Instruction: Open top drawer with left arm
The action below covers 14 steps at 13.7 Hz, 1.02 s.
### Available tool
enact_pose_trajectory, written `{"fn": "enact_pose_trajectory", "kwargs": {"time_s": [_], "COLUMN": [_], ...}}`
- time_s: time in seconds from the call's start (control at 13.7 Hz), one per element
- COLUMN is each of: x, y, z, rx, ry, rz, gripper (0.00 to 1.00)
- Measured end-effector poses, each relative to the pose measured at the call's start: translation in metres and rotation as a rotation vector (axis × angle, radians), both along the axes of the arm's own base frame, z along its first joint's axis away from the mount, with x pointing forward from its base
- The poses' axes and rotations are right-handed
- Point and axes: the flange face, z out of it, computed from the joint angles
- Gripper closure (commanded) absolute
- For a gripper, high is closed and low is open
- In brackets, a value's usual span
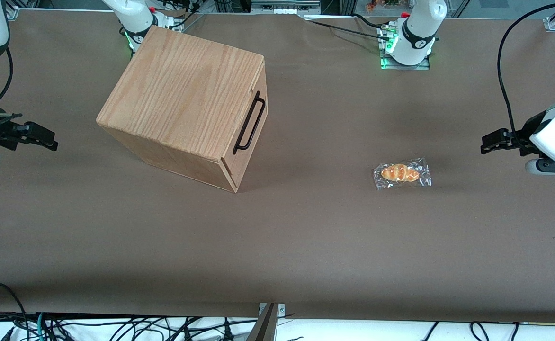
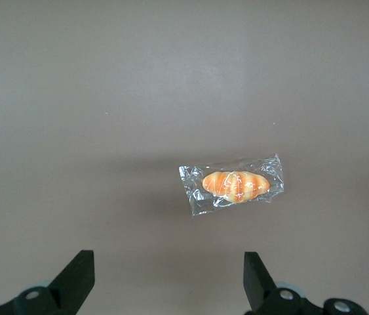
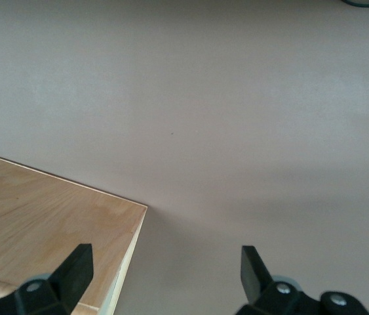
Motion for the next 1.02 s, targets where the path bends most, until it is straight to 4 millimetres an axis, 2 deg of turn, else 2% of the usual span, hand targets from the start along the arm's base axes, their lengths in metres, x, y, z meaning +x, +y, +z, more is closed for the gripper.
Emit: {"fn": "enact_pose_trajectory", "kwargs": {"time_s": [0.59, 1.02], "x": [-0.006, -0.027], "y": [-0.085, -0.172], "z": [0.003, 0.008], "rx": [-0.042, -0.044], "ry": [0.014, 0.042], "rz": [-0.123, -0.037], "gripper": [0.0, 0.0]}}
